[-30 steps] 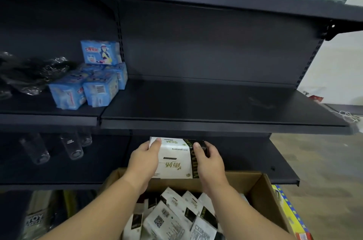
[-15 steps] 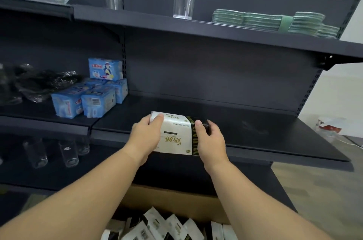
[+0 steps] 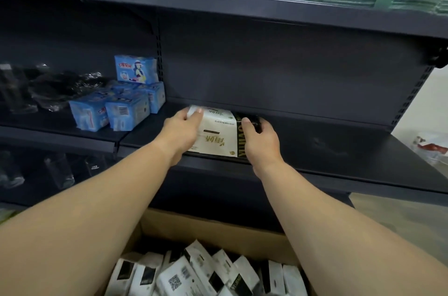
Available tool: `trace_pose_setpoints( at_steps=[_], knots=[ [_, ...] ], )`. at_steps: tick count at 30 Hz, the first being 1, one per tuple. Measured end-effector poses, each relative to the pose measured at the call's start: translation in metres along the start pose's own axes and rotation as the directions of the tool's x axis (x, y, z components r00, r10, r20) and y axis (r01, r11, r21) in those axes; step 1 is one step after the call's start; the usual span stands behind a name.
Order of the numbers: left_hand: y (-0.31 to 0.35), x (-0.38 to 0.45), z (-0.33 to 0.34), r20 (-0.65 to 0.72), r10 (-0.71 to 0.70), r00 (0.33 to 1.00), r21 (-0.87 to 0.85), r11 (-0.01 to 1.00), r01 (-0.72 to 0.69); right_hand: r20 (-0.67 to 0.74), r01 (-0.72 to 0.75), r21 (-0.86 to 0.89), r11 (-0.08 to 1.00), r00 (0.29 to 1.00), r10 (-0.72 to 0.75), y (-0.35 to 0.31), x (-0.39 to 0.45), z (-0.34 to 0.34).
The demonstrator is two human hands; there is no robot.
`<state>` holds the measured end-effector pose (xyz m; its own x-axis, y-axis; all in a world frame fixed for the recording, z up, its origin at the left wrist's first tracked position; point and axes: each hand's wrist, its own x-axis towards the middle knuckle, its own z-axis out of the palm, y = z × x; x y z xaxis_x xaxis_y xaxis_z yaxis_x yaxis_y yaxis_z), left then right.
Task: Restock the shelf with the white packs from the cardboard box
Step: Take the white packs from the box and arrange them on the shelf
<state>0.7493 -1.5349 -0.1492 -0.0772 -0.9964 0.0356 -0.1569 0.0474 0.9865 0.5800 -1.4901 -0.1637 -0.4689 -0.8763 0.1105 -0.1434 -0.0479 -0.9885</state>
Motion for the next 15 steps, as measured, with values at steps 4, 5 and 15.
trace_pose_setpoints(
  at_steps=[4, 5, 15],
  knots=[
    [-0.004, 0.025, -0.006, -0.015, 0.017, 1.000, 0.031, 0.999, -0.017, -0.021, -0.005, -0.015, 1.000, 1.000, 0.004, -0.001, 0.019, 0.018],
    [-0.005, 0.031, -0.008, -0.025, 0.022, 0.999, 0.042, 0.999, -0.021, -0.021, -0.012, -0.020, 1.000, 1.000, 0.012, 0.000, 0.024, 0.024],
    [-0.036, 0.112, -0.035, -0.022, -0.075, 0.997, -0.043, 0.996, 0.074, -0.053, -0.063, -0.071, 0.995, 0.997, 0.060, 0.023, 0.080, 0.099]
  ],
)
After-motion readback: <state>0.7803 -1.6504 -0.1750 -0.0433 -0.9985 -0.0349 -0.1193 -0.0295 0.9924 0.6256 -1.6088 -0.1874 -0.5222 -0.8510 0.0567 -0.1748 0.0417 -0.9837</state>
